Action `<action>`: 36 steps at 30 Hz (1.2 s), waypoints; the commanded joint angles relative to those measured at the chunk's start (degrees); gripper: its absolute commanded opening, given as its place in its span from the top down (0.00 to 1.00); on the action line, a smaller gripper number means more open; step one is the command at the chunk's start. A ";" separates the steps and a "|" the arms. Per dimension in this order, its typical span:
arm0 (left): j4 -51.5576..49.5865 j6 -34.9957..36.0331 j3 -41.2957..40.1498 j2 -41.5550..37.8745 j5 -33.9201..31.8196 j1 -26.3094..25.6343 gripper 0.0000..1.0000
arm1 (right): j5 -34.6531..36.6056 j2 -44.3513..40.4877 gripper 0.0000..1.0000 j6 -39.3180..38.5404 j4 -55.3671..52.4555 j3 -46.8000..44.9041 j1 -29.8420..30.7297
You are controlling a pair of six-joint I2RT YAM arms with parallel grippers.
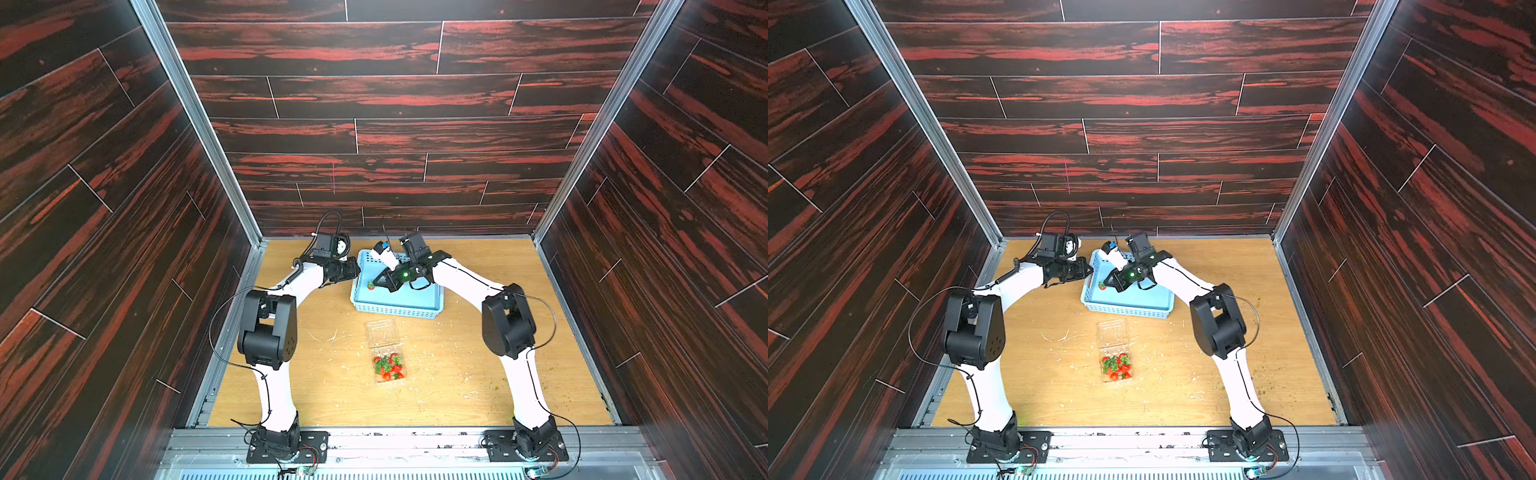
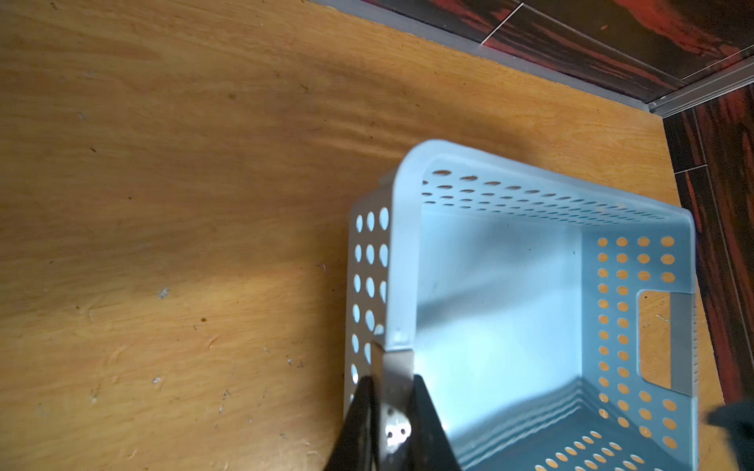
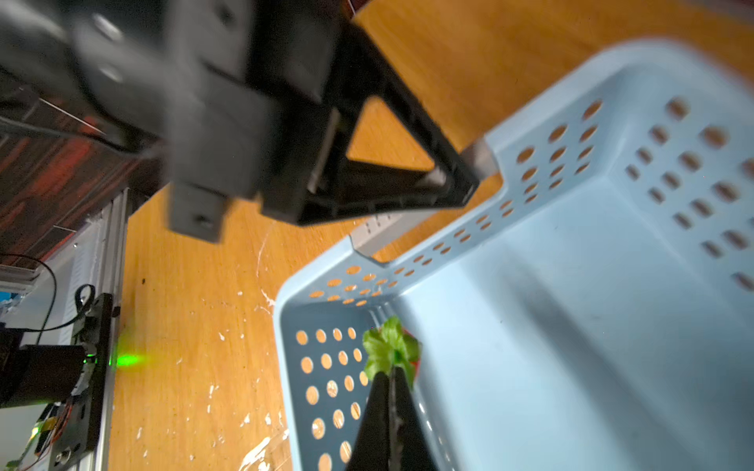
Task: Pack strawberries into containers
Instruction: Pick up the strawberry from the basket, then place the strawberry in the packing box, then place the basket at the center of the board.
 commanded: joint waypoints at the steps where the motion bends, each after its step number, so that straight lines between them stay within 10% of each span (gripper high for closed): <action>1: 1.36 -0.44 -0.32 -2.58 0.41 0.39 1.00 | -0.70 -2.93 1.00 0.09 -0.35 -2.40 0.31; 17: 2.90 -3.01 5.95 3.32 -1.06 1.34 0.92 | -3.88 -29.86 1.00 5.99 0.73 -37.90 7.59; 36: 3.51 -3.01 5.95 4.10 -1.40 3.10 0.59 | 2.80 -25.36 0.94 6.58 -3.00 -44.90 13.64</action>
